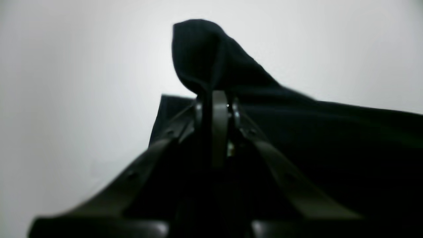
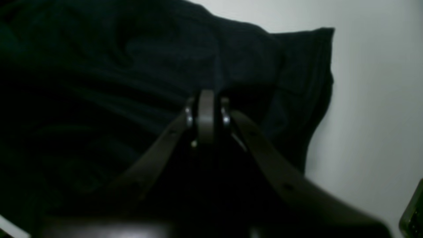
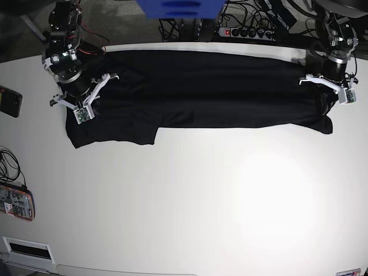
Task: Fold the T-shirt properly
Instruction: 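Lift the shirt side with both grippers and fold it over lengthwise, then release the folded side and lower both grippers onto the folded edge, then grasp the folded edge with both grippers and pull it toward the robot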
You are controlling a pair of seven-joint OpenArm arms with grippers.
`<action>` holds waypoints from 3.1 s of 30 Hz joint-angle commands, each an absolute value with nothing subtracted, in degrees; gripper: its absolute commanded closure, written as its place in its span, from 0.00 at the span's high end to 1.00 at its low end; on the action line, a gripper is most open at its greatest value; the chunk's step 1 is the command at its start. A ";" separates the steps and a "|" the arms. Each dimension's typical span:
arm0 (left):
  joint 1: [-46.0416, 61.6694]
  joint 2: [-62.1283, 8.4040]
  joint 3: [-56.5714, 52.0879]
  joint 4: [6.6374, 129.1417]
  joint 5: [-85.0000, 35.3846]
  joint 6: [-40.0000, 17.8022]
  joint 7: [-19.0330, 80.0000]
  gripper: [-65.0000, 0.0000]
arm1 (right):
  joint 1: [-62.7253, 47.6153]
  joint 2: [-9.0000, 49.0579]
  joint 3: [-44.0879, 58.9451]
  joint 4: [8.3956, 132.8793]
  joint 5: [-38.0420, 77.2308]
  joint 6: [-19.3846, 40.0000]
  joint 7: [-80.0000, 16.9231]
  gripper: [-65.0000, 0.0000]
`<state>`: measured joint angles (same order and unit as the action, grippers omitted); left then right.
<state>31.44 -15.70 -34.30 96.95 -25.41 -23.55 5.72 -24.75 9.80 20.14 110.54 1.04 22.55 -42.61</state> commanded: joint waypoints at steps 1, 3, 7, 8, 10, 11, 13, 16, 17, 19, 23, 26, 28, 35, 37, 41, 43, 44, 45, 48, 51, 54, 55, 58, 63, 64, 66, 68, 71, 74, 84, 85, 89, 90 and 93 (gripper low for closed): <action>31.78 -15.96 -34.68 97.27 -24.66 -23.60 4.18 0.00 | -25.01 10.42 20.97 111.87 1.27 22.20 -41.45 0.00; 31.78 -15.34 -34.68 95.96 -21.67 -23.60 4.00 0.00 | -26.68 10.42 22.73 111.87 1.27 22.20 -41.45 0.00; 31.78 -13.41 -34.59 93.85 -16.13 -23.60 3.82 0.00 | -30.11 10.42 24.75 111.87 1.19 22.20 -41.36 0.00; 31.78 -12.97 -34.59 93.41 -15.16 -23.60 3.82 0.00 | -30.11 10.42 25.19 111.78 1.19 22.20 -41.36 0.00; 31.78 -12.79 -33.54 92.44 -14.20 -23.60 3.82 0.00 | -30.37 10.42 25.01 111.78 1.19 22.20 -41.36 0.00; 31.78 -12.88 -32.92 92.09 -14.11 -23.60 3.82 0.00 | -30.37 10.42 25.01 111.78 1.19 22.20 -41.36 0.00; 31.78 -12.88 -32.22 91.91 -14.02 -23.60 3.82 0.00 | -30.11 10.42 25.01 111.52 1.19 22.20 -41.36 0.00; 31.87 -12.88 -31.60 91.91 -14.02 -23.60 4.00 0.00 | -30.11 10.42 25.01 111.52 1.19 22.20 -41.36 0.00; 31.87 -12.88 -31.60 91.91 -14.02 -23.60 4.00 0.00 | -30.11 10.42 25.01 111.52 1.19 22.20 -41.36 0.00; 31.87 -12.88 -31.60 91.91 -14.02 -23.60 4.00 0.00 | -30.11 10.42 24.92 111.52 1.19 22.20 -41.36 0.00; 32.40 -12.97 -31.69 91.91 -13.93 -23.60 4.18 0.00 | -30.37 10.42 24.92 111.60 1.19 22.20 -41.36 0.21; 33.36 -13.05 -31.69 92.00 -13.93 -23.52 4.18 0.08 | -30.37 10.42 24.92 111.60 1.19 22.20 -41.36 0.48; 33.63 -13.05 -31.69 92.00 -13.93 -23.52 4.18 0.24 | -30.46 10.42 24.92 111.69 1.19 22.20 -41.45 0.62; 35.56 -12.97 -31.78 92.18 -7.34 -23.52 4.18 0.63 | -30.55 10.42 25.19 111.87 1.19 22.20 -41.45 0.80; 35.74 -12.97 -31.96 92.26 -6.37 -23.52 3.82 0.70 | -31.43 10.42 25.36 111.87 1.19 22.20 -41.45 0.80; 36.79 -12.88 -31.96 96.75 -6.37 -23.52 3.82 0.77 | -33.01 10.42 25.36 111.96 1.19 22.20 -41.10 0.80; 37.93 -12.79 -31.96 101.32 -6.46 -23.52 4.18 0.79 | -33.01 10.42 25.36 112.04 1.19 22.20 -40.92 0.80; 38.37 -12.79 -31.96 103.60 -6.46 -23.52 4.18 0.79 | -33.01 10.42 25.36 112.31 1.19 22.20 -40.92 0.80; 38.81 -12.44 -31.96 105.89 -6.46 -23.52 4.26 0.79 | -33.01 10.42 25.36 112.31 1.19 22.20 -40.92 0.80; 39.34 -10.77 -31.96 111.60 -6.46 -23.52 4.26 0.79 | -32.40 10.33 25.36 112.66 1.27 22.20 -40.84 0.80; 39.16 -9.89 -31.60 114.33 -6.46 -23.52 4.26 0.79 | -31.60 10.33 27.38 112.66 1.36 22.20 -40.84 0.80; 36.97 -9.89 -28.97 113.01 -6.46 -23.52 5.93 0.79 | -29.76 10.33 28.35 112.66 1.36 22.20 -40.84 0.80; 36.09 -9.98 -28.00 112.13 -6.46 -23.52 7.16 0.79 | -29.41 10.33 28.35 112.66 1.36 22.20 -40.84 0.80; 32.75 -10.07 -26.15 109.05 -6.46 -23.52 10.86 0.79 | -27.47 10.33 28.35 112.66 1.36 22.20 -40.84 0.80; 30.02 -9.98 -23.08 104.84 -6.55 -23.52 12.26 0.79 | -26.15 10.24 27.91 112.57 1.45 22.20 -41.36 0.80; 29.58 -9.98 -22.81 103.69 -6.55 -23.52 12.26 0.79 | -26.15 10.07 27.03 112.48 1.54 22.20 -41.36 0.80; 29.14 -9.98 -22.73 101.14 -6.55 -23.52 12.26 0.79 | -26.15 9.45 25.71 112.31 1.54 22.20 -41.36 0.80; 28.26 -10.07 -22.64 99.30 -6.55 -23.52 12.26 0.79 | -25.89 9.27 24.66 111.87 1.63 22.20 -41.36 0.80; 27.65 -10.07 -22.64 96.57 -6.55 -23.52 12.26 0.79 | -21.67 9.27 22.73 111.25 1.63 22.20 -41.36 0.80; 26.77 -10.24 -22.64 94.02 -6.55 -23.52 12.09 0.79 | -15.96 9.10 21.67 109.58 1.71 22.20 -41.45 0.80; 26.33 -10.42 -22.64 91.21 -6.55 -23.52 12.09 0.79 | -15.60 9.10 20.79 105.10 6.99 22.20 -41.45 0.80; 26.24 -10.42 -22.64 90.95 -6.55 -23.52 12.09 0.79 | -15.69 9.10 20.79 104.48 7.08 22.20 -41.45 0.80; 25.89 -10.42 -22.64 88.48 -6.46 -23.52 12.09 0.79 | -16.04 9.10 20.79 100.88 7.08 22.20 -41.19 0.80; 25.54 -10.42 -22.64 87.87 -6.46 -23.52 12.09 0.79 | -16.04 9.10 20.79 100.18 7.08 22.20 -41.10 0.80; 25.45 -10.51 -22.64 86.90 -6.46 -23.52 12.00 0.79 | -16.13 9.10 20.88 98.68 7.08 22.20 -41.01 0.80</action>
<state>24.56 -10.35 -22.57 87.57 -7.33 -23.75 7.60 -16.69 8.58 20.67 97.95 6.09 22.09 -42.15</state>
